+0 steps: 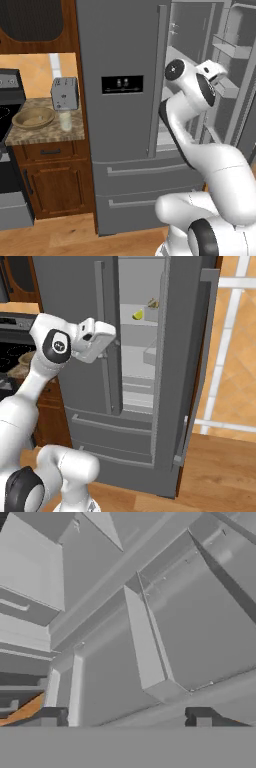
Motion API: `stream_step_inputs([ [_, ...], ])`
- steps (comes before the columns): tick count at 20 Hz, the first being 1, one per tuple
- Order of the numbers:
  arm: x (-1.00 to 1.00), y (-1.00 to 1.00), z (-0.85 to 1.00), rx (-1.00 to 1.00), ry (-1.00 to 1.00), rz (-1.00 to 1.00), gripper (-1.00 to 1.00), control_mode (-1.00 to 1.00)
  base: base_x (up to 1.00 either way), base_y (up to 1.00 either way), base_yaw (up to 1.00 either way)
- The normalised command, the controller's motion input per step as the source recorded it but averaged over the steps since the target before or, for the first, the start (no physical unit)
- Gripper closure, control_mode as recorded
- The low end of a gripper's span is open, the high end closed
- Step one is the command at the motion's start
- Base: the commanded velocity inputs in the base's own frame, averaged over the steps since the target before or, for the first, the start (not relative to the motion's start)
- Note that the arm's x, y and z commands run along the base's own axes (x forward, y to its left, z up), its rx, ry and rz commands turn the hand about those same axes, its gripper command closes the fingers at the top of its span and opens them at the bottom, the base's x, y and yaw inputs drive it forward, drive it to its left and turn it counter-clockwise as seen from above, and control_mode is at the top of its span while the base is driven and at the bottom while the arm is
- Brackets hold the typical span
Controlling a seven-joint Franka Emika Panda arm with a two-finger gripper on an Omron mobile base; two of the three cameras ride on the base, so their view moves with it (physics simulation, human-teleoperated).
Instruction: Grab a lemon wedge from the fridge and one ice cube from the ice bowl, and put them in the glass of lemonade.
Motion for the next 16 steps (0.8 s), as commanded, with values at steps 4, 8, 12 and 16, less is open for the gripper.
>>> stream_step_inputs([
  [4, 0.58, -0.40, -0.27, -0.07, 0.20, 0.08, -1.00, -1.00, 0.00, 0.00, 0.00],
  [8, 0.00, -0.70, -0.24, -0.11, 0.12, 0.00, -1.00, -1.00, 0.00, 0.00, 0.00],
  [12, 0.00, -0.53, -0.01, -0.13, 0.09, 0.00, -1.00, -1.00, 0.00, 0.00, 0.00],
  [16, 0.00, -0.47, 0.00, -0.12, 0.12, 0.00, -1.00, -1.00, 0.00, 0.00, 0.00],
])
